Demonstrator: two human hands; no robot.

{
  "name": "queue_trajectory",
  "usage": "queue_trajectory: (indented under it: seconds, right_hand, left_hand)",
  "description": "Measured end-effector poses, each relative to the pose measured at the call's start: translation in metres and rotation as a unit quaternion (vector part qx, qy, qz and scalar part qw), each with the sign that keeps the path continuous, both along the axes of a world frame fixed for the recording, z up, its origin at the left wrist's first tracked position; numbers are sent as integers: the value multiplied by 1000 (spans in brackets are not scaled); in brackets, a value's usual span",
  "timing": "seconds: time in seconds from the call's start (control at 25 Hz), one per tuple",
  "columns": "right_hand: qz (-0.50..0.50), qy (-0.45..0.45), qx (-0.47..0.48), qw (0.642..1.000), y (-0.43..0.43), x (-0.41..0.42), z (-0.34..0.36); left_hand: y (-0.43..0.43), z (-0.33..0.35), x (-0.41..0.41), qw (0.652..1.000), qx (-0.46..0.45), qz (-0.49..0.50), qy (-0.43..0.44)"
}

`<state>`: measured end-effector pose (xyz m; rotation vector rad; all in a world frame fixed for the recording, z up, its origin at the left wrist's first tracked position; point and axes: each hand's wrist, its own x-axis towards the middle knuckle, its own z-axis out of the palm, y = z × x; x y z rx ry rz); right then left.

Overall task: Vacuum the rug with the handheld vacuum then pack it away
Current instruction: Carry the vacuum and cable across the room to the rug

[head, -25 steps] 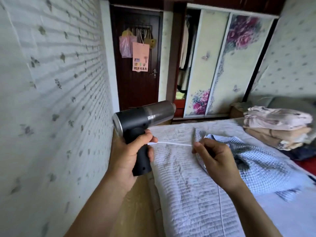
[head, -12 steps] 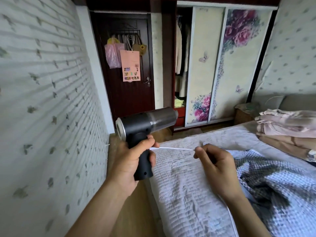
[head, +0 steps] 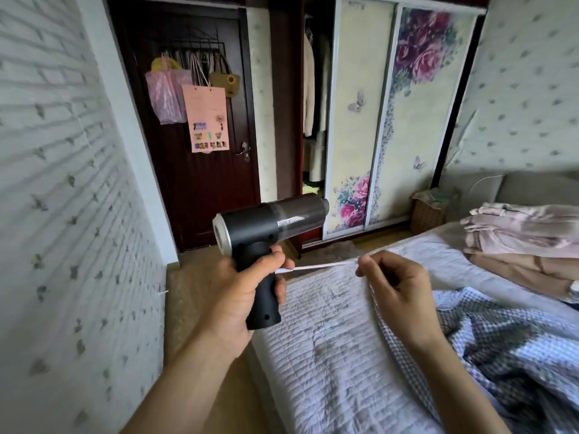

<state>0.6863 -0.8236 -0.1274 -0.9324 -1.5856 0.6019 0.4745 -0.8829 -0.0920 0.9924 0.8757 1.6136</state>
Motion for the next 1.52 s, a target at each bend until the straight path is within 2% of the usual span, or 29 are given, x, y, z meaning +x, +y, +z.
queue_trajectory:
  seconds: [0.36,0.68,0.84,1.08,1.28,1.52]
  right_hand:
    - [-56,-40,38,997,178,-153,29]
    - [-32,-55,38,997,343,-280,5]
    - [-34,-31,38,998,449,-331,-18]
    - [-54,-32,35,997,611,-401,-5]
    - [-82,-32,16,996,700,-432,-13]
    - [-156,-21,-14,987,816,-498,-40]
  left_hand:
    - [187,3,-152,998,-14,-39,-57]
    - [330,-27,-271,999,-21,3,-47]
    - [434,-39,-321,999,-35,6,-20]
    - [605,-24,-389,998,-58,5,-2]
    - [715,-25,-429,998,-54,-30,-12]
    - [856,-61,-494,991,-72,-108,-35]
